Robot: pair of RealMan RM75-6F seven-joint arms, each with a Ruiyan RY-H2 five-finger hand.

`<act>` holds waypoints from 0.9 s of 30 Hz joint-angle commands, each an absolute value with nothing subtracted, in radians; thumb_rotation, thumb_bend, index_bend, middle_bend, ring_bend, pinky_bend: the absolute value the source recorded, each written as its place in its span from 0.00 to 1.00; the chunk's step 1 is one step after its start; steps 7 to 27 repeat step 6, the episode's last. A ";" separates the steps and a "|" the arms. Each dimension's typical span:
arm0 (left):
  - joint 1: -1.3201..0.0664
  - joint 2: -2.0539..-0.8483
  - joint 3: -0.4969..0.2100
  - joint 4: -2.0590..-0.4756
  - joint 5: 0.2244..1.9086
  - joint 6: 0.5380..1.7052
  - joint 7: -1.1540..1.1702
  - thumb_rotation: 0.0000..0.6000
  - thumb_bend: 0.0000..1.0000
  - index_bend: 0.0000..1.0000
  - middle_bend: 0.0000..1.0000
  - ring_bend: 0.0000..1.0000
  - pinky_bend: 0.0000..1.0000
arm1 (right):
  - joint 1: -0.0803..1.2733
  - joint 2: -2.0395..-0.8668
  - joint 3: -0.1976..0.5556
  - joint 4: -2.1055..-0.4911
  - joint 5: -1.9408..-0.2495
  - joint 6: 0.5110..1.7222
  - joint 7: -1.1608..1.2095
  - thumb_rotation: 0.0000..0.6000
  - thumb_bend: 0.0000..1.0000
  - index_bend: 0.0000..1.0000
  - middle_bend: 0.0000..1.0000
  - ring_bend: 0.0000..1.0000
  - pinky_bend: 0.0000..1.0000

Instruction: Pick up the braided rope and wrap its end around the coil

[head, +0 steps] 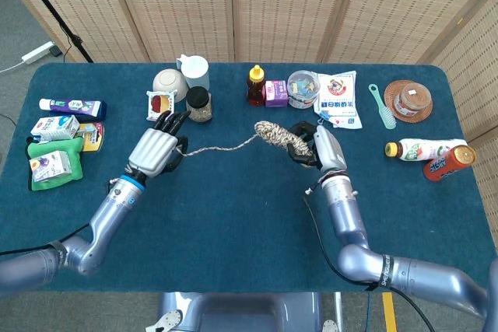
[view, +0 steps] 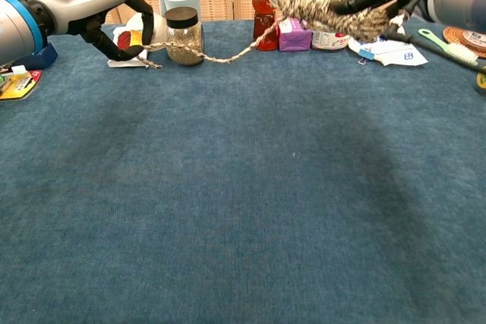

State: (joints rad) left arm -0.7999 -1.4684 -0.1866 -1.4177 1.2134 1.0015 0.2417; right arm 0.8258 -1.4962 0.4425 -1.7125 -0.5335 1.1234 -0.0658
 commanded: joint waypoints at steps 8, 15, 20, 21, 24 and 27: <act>-0.793 -1.444 -0.173 -1.450 1.232 1.001 0.259 1.00 0.41 0.57 0.00 0.00 0.00 | 0.787 -1.537 0.359 -1.692 -0.660 1.143 -0.089 1.00 0.90 0.67 0.61 0.54 0.76; -0.793 -1.444 -0.173 -1.450 1.232 1.001 0.259 1.00 0.41 0.57 0.00 0.00 0.00 | 0.787 -1.537 0.359 -1.692 -0.660 1.143 -0.089 1.00 0.90 0.67 0.61 0.54 0.76; -0.793 -1.444 -0.173 -1.450 1.232 1.001 0.259 1.00 0.41 0.57 0.00 0.00 0.00 | 0.787 -1.537 0.359 -1.692 -0.660 1.143 -0.089 1.00 0.90 0.67 0.61 0.54 0.76; -0.793 -1.444 -0.173 -1.450 1.232 1.001 0.259 1.00 0.41 0.57 0.00 0.00 0.00 | 0.787 -1.537 0.359 -1.692 -0.660 1.143 -0.089 1.00 0.90 0.67 0.61 0.54 0.76; -0.793 -1.444 -0.173 -1.450 1.232 1.001 0.259 1.00 0.41 0.57 0.00 0.00 0.00 | 0.787 -1.537 0.359 -1.692 -0.660 1.143 -0.089 1.00 0.90 0.67 0.61 0.54 0.76; -0.793 -1.444 -0.173 -1.450 1.232 1.001 0.259 1.00 0.41 0.57 0.00 0.00 0.00 | 0.787 -1.537 0.359 -1.692 -0.660 1.143 -0.089 1.00 0.90 0.67 0.61 0.54 0.76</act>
